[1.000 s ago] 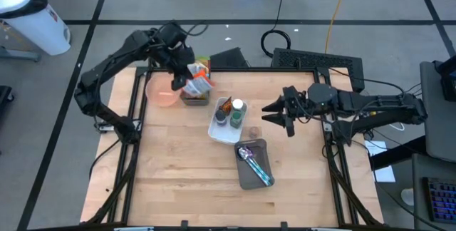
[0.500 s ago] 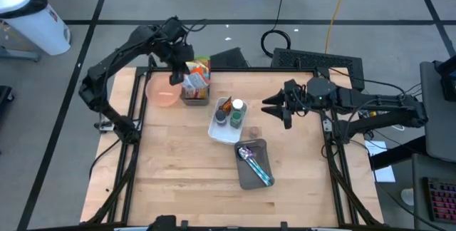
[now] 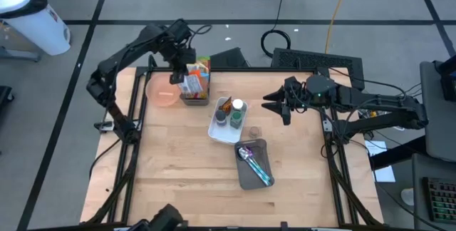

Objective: Pick & Place Food Item
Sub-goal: Put the orange noodle pack into the top black bin

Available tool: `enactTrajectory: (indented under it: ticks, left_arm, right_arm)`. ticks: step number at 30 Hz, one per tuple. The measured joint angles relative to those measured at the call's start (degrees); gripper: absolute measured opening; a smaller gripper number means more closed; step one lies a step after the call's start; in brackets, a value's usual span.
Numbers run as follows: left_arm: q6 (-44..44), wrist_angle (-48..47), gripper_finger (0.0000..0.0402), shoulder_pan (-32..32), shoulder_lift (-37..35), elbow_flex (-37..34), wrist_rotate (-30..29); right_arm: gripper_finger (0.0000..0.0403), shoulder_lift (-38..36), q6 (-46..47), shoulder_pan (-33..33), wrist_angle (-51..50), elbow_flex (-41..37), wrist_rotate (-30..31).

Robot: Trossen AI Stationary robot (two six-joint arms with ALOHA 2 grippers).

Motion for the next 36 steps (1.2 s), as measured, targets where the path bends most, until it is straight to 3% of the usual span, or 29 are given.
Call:
enactTrajectory:
  ticks: [22, 36]
  left_arm:
    - [0.89, 1.56, 0.0, -3.91, 9.37, 0.0, 0.45]
    - [-1.6, 3.39, 0.0, -5.86, 10.69, -1.88, 1.73]
  right_arm:
    - [0.0164, 3.92, -0.02, -2.26, -1.29, -0.02, -0.05]
    - [0.0164, 5.68, -0.02, -2.26, -1.19, -0.02, -0.04]
